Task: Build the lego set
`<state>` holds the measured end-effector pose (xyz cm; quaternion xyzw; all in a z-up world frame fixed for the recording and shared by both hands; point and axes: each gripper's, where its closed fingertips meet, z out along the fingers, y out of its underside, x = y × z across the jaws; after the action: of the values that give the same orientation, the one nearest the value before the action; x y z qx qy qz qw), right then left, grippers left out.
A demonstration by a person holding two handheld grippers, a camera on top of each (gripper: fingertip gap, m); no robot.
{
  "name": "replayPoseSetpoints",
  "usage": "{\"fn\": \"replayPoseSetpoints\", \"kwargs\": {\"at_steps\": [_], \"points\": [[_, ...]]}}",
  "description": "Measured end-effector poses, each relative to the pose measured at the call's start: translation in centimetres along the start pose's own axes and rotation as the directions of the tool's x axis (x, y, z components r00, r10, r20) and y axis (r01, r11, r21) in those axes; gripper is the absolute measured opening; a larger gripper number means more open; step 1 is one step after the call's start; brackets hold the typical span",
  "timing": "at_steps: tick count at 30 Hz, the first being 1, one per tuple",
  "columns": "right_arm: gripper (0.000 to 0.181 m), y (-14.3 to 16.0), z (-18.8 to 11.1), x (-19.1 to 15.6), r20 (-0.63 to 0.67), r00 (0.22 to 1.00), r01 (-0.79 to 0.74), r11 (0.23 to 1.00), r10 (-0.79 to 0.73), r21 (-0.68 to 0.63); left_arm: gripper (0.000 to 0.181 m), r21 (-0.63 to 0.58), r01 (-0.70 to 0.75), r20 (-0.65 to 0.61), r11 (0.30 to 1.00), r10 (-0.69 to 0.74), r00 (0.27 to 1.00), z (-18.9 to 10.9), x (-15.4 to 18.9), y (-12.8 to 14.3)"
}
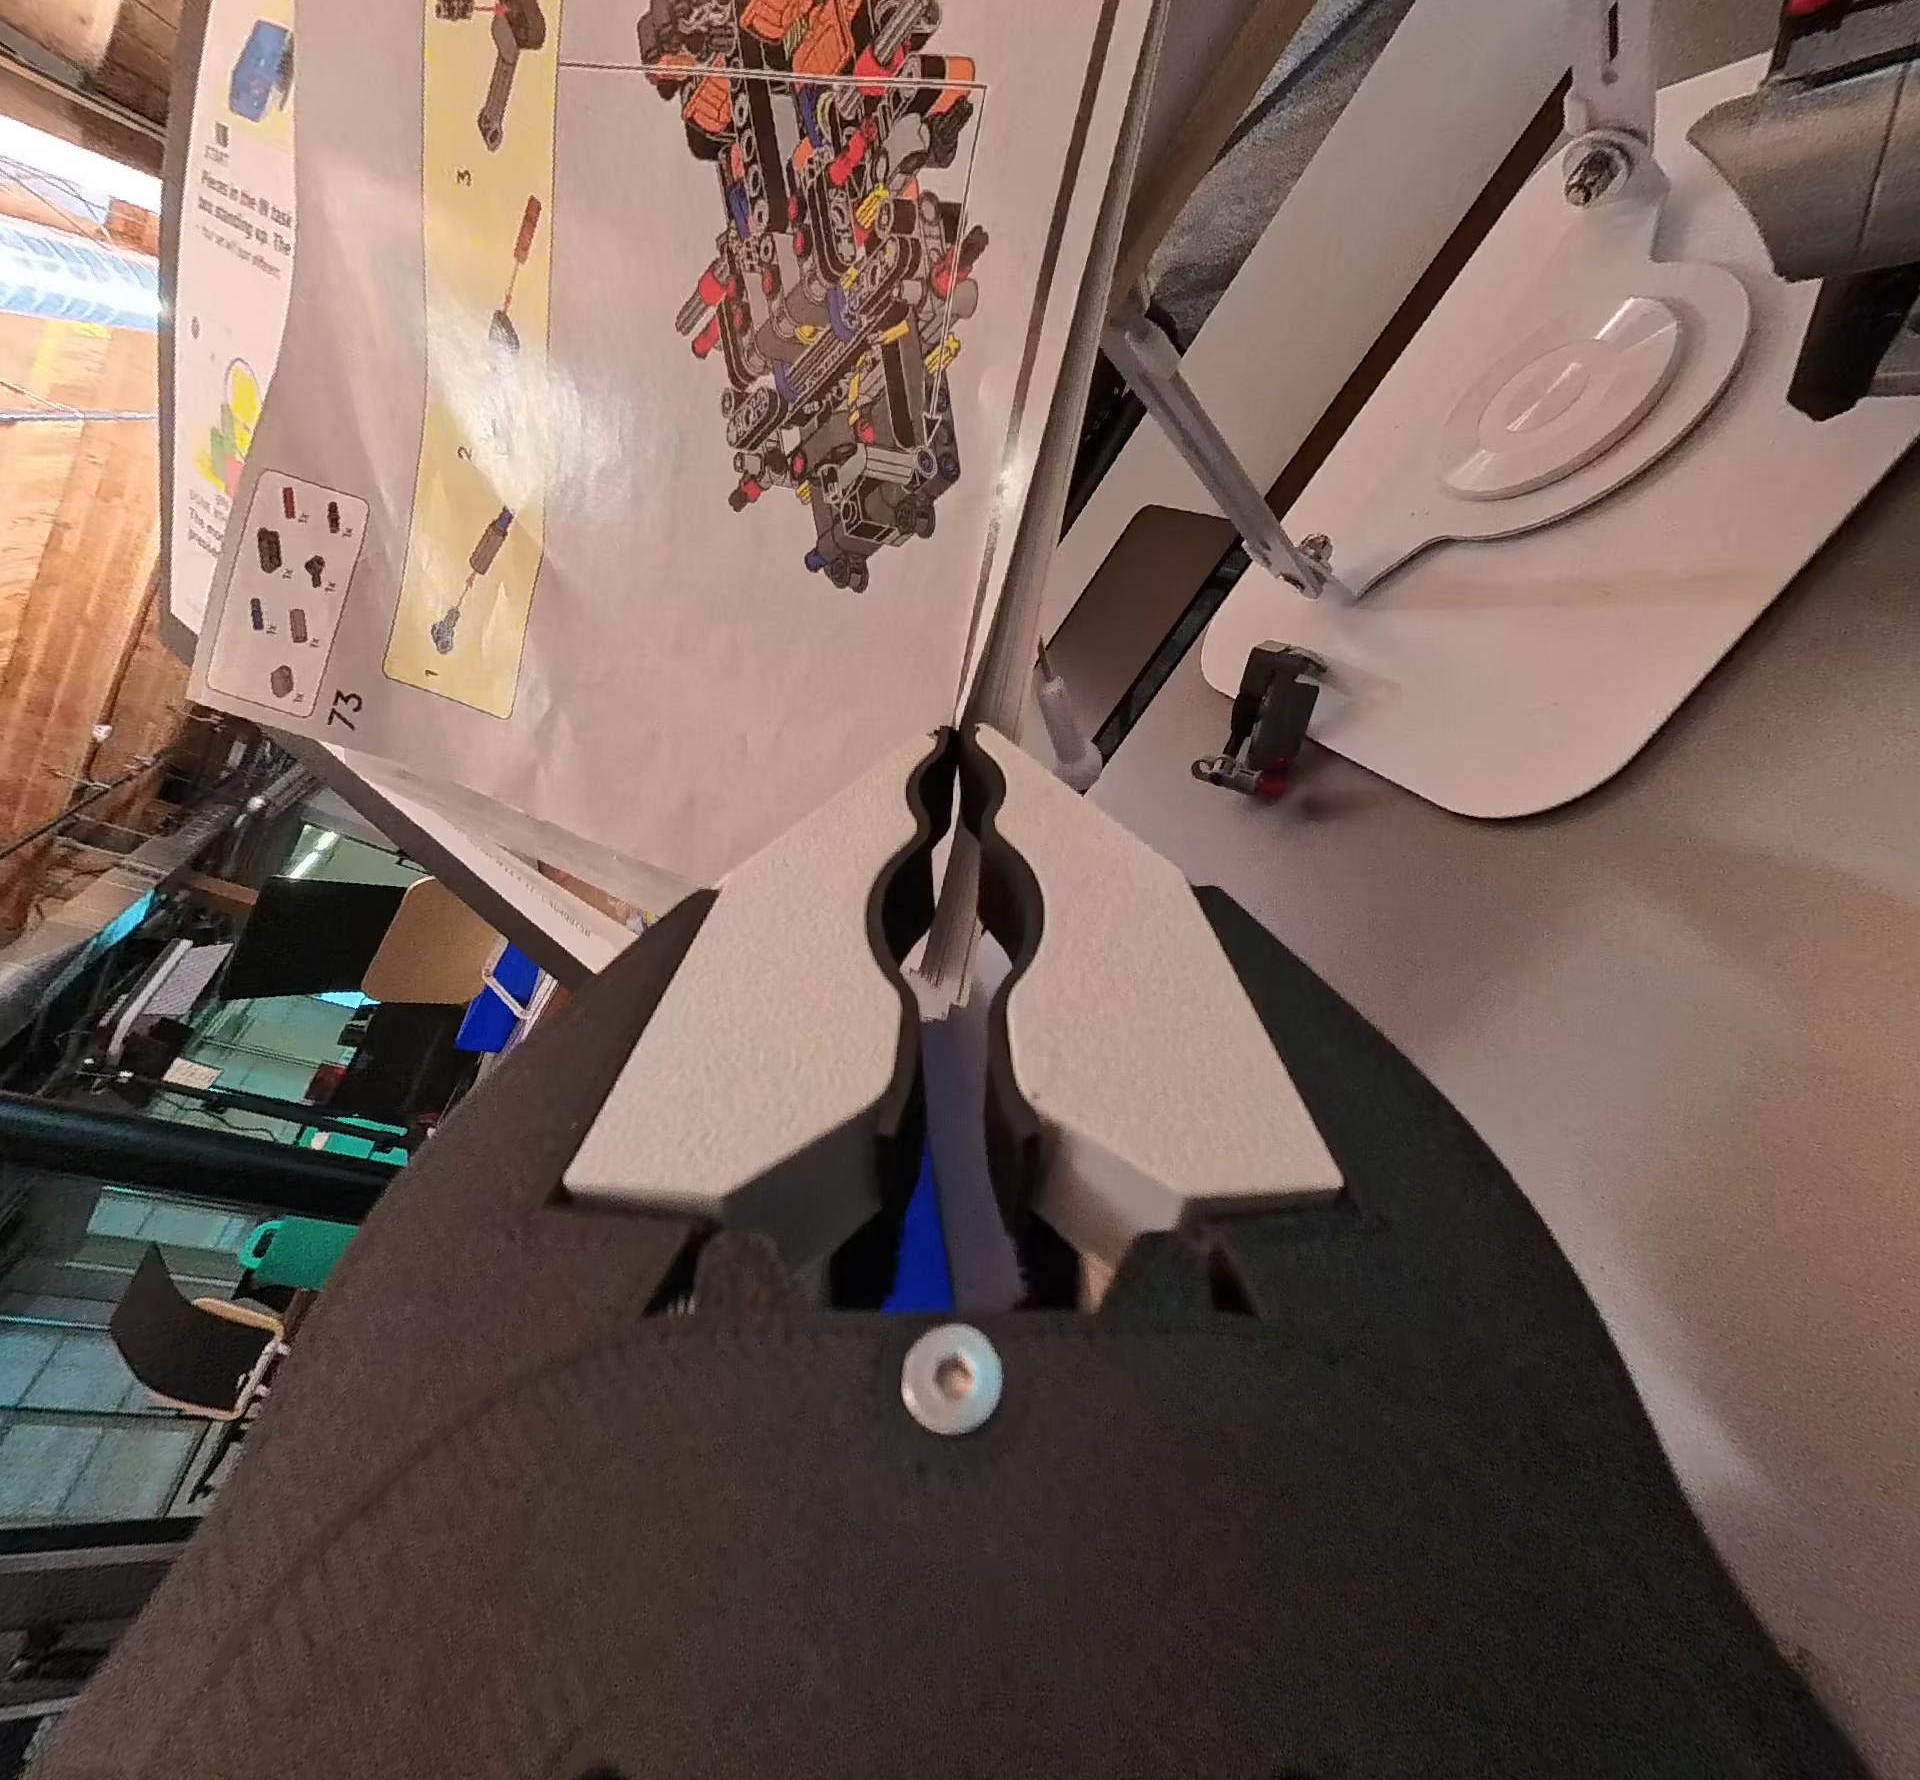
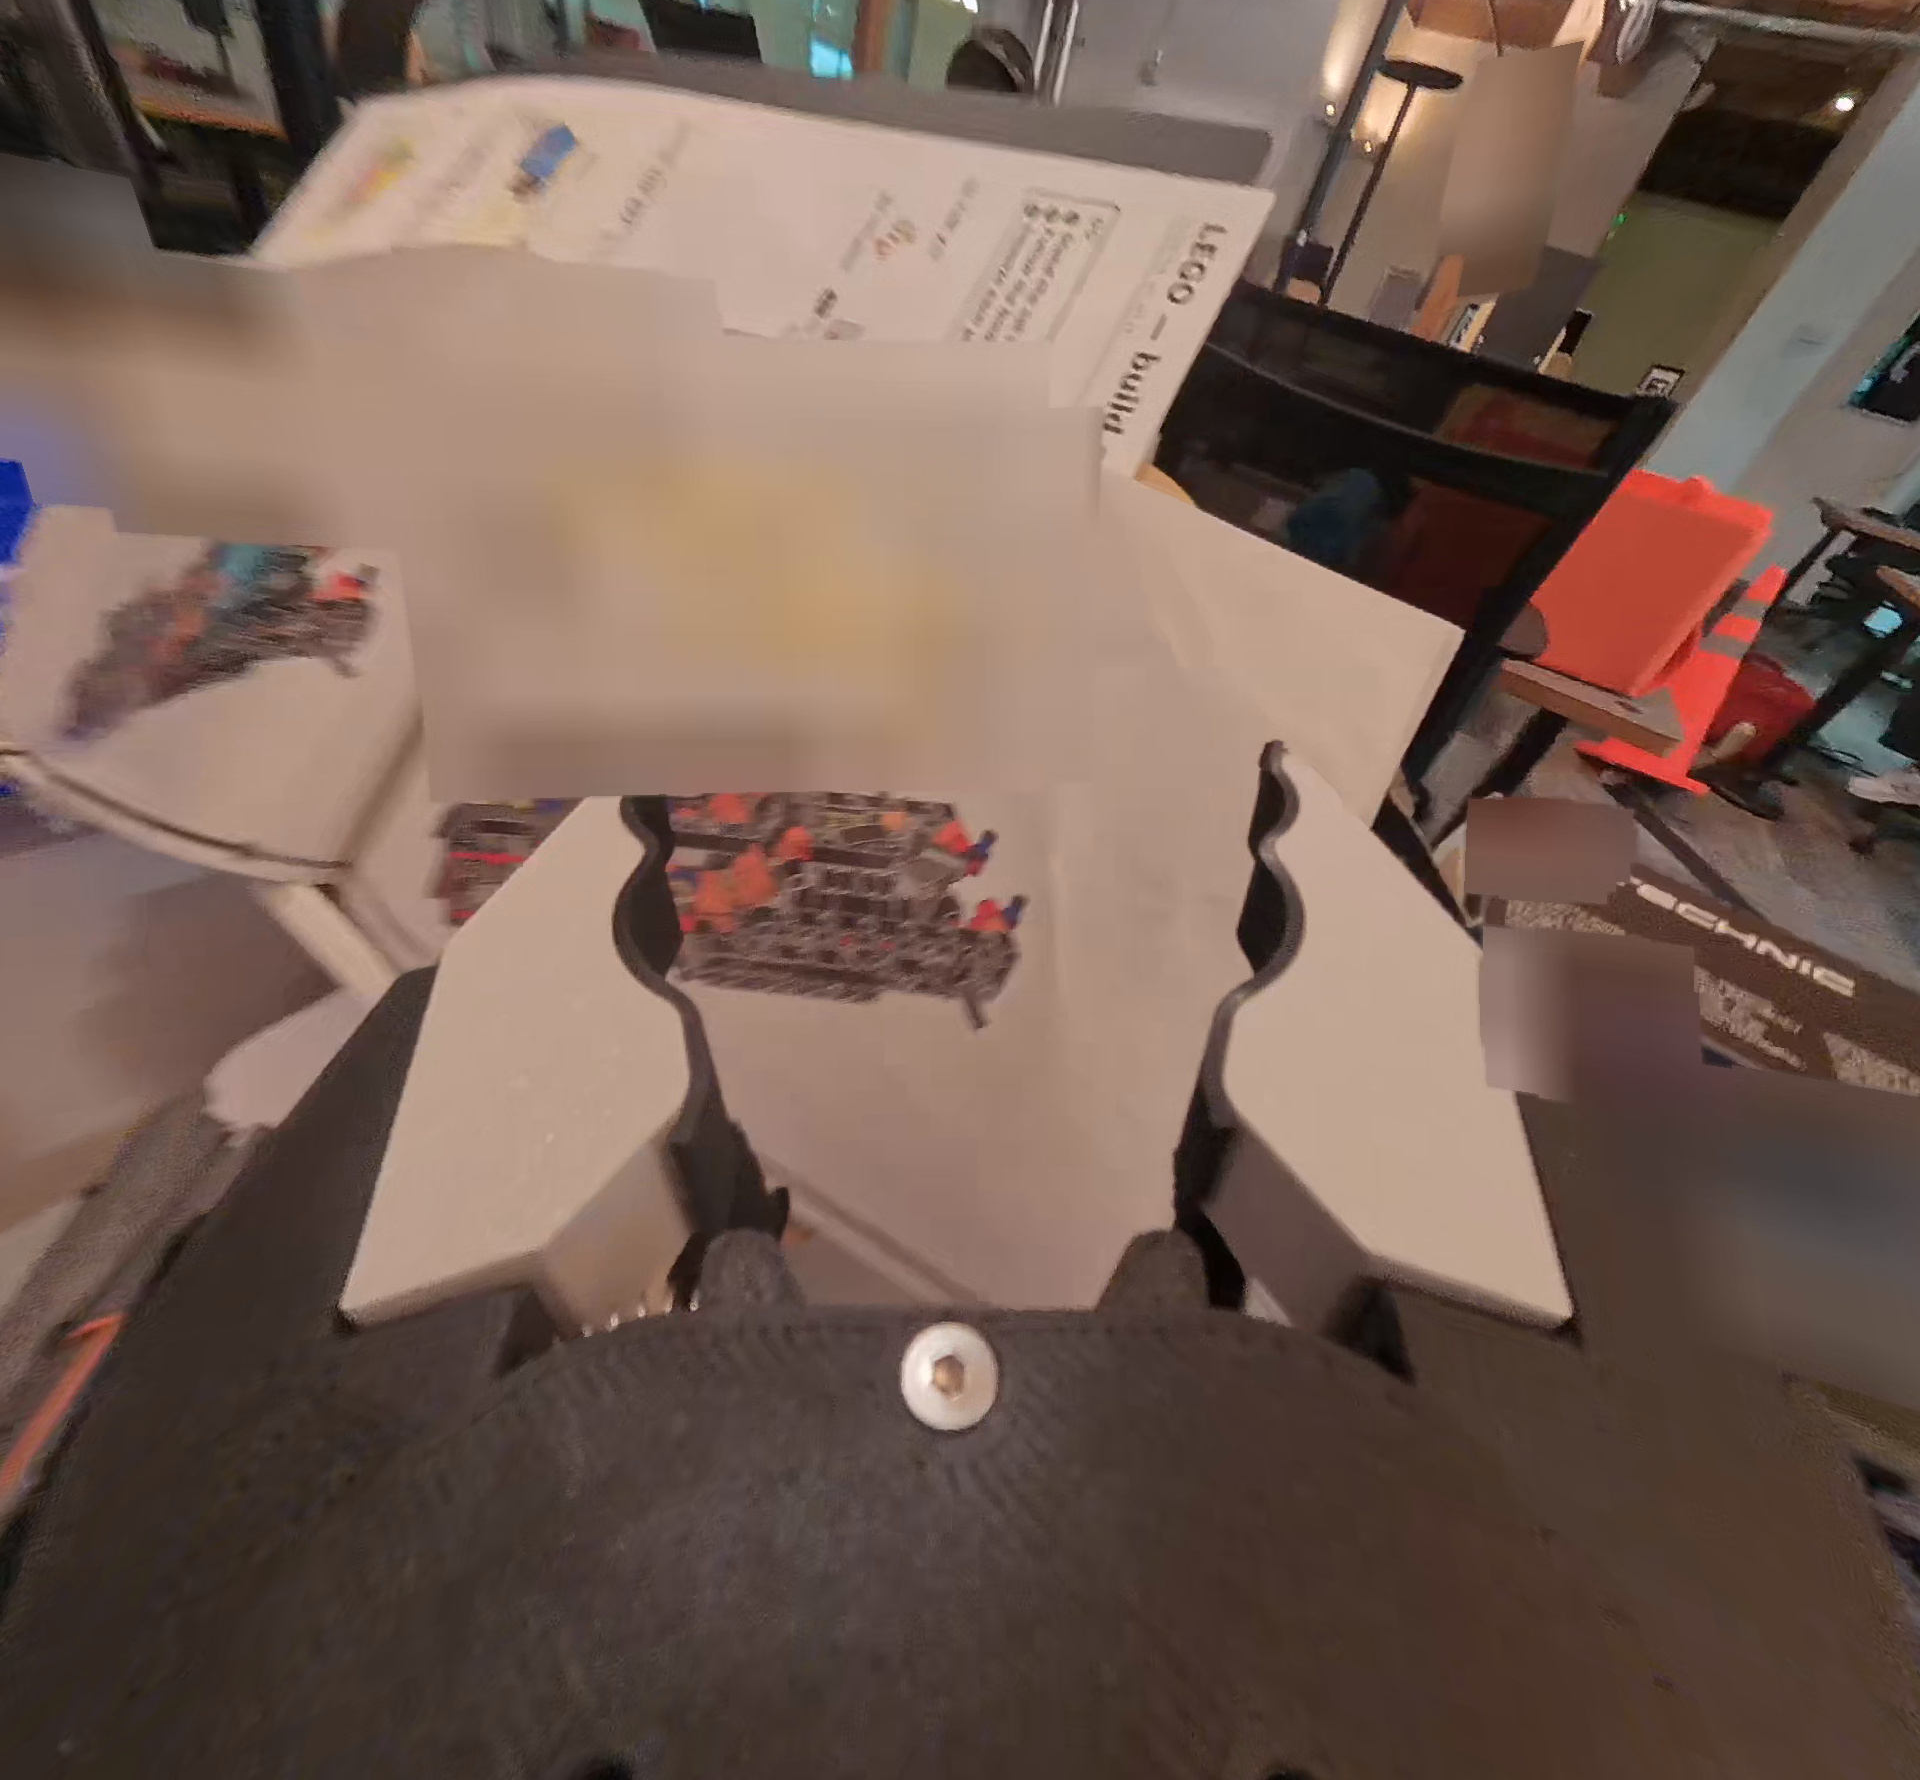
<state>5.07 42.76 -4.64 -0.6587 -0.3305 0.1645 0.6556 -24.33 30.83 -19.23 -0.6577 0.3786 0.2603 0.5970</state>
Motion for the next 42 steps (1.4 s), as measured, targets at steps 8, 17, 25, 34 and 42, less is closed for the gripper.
{"fn": "replayPoseSetpoints", "kwargs": {"at_steps": [8, 17, 25, 34, 42], "points": [[0.109, 3.2, 5.2, 2.1, 0.032, 0.999, 0.014, 0.99, -0.009, -0.137, 0.0, 0.001, 0.011, -0.002, 1.0, -0.011, 1.0, 0.1, 0.0, 0.2], [0.094, 3.6, 5.1, 1.8, 0.025, 0.999, 0.048, 0.99, -0.046, -0.131, 0.0, -0.003, 0.006, 0.0, 1.0, -0.006, 1.0, 0.1, 0.0, 0.2], [0.045, 2.5, 3.9, 2.4, -0.068, 0.978, 0.19, 0.975, -0.198, -0.112, 0.0, -0.004, 0.007, -0.001, 1.0, -0.007, 1.0, 0.1, 0.0, 0.3], [0.0, 1.6, 2.6, -1.5, 0.013, 0.947, 0.319, 0.941, -0.32, -0.114, 0.0, -0.005, 0.007, -0.001, 1.0, -0.007, 1.0, 0.1, 0.0, 0.3], [0.022, -3.9, -1.4, -15.7, 0.663, 0.743, -0.145, 0.989, 0.089, 0.031, 0.0, -0.007, 0.006, -0.001, 1.0, -0.006, 1.0, 0.2, 0.0, 0.3]]}}
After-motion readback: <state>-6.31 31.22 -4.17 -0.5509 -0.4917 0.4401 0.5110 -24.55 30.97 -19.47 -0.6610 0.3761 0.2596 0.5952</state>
